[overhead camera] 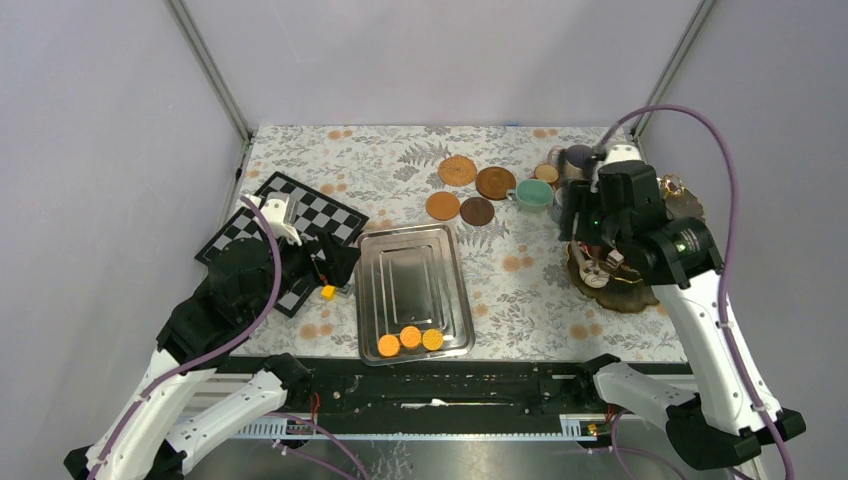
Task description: Serve the afternoon tea
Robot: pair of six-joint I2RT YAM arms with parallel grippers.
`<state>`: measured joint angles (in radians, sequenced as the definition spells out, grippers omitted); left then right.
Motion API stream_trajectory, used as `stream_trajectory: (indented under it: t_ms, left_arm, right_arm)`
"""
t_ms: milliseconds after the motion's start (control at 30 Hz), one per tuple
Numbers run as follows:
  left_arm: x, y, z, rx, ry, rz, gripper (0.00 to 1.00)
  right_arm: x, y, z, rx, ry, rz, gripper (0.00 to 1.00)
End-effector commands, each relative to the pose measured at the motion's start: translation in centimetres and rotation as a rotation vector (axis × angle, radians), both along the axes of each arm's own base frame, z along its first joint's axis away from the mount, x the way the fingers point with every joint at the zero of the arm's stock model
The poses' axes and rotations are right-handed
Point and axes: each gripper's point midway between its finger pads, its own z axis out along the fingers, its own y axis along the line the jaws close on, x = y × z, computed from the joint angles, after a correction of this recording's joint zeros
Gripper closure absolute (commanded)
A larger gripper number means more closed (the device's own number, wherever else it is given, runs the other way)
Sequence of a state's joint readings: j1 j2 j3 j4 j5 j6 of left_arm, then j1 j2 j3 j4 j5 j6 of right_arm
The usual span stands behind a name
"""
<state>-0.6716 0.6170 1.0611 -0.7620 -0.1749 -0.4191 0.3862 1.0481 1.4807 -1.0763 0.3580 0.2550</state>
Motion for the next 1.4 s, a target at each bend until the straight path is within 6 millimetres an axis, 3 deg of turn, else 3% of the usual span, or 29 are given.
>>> stream_trajectory:
  t_ms: [0,133,267,333,467,600,833,1367]
  left_arm:
    - [0.1,-0.2,1.9,-0.042,-0.043,0.001,0.01]
    - [0.1,0.1,1.6,-0.041,-0.034,0.015,0.01]
    - [0.1,0.1,1.1,-0.041,-0.025,0.021,0.01]
    - [0.1,0.1,1.0,-0.039,-0.021,0.022,0.01]
    - [0.2,0.2,0.9,-0.035,-0.02,0.029,0.01]
    - [0.2,0.3,1.0,-0.034,-0.025,0.03,0.01]
    - [0.0,0.9,1.2,-0.023,-0.028,0.048,0.01]
    - [0.0,1.0,0.8,-0.018,-0.024,0.052,0.01]
  right_arm:
    - [-1.3,11.3,-1.4,0.316,0.1,0.48,0.32]
    - [-5.1,16.7,-6.4,0.256,0.256,0.66,0.3]
    - [-9.6,19.8,-12.3,0.096,0.42,0.799,0.31]
    - [-12.1,21.2,-14.1,0.011,0.461,0.894,0.31]
    - [-13.3,22.7,-16.5,-0.153,0.437,0.987,0.29]
    - [-13.9,24.0,-17.9,-0.288,0.393,1.066,0.28]
    - [-14.6,24.4,-20.2,-0.497,0.392,1.135,0.28]
    - [-15.8,23.6,-21.6,-0.582,0.425,1.158,0.29]
